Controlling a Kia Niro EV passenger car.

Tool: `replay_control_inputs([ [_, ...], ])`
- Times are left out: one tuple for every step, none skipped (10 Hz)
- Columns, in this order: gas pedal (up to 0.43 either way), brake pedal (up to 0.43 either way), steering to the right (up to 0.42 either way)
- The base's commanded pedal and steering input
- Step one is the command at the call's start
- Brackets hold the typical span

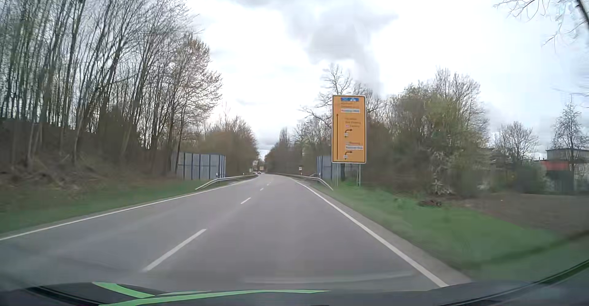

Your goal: Follow the waypoints while adhering to traffic rules and regulations

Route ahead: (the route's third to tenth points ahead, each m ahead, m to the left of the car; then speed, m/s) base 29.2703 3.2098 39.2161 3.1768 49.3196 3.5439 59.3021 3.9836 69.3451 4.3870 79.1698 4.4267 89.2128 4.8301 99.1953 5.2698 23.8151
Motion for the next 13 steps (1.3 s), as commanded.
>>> replay_control_inputs([
  [0.209,0.000,-0.004],
  [0.209,0.000,-0.004],
  [0.209,0.000,-0.004],
  [0.209,0.000,-0.004],
  [0.209,0.000,-0.003],
  [0.209,0.000,-0.003],
  [0.209,0.000,-0.003],
  [0.209,0.000,-0.002],
  [0.209,0.000,-0.001],
  [0.209,0.000,-0.002],
  [0.209,0.000,-0.002],
  [0.209,0.000,-0.002],
  [0.209,0.000,-0.001],
])
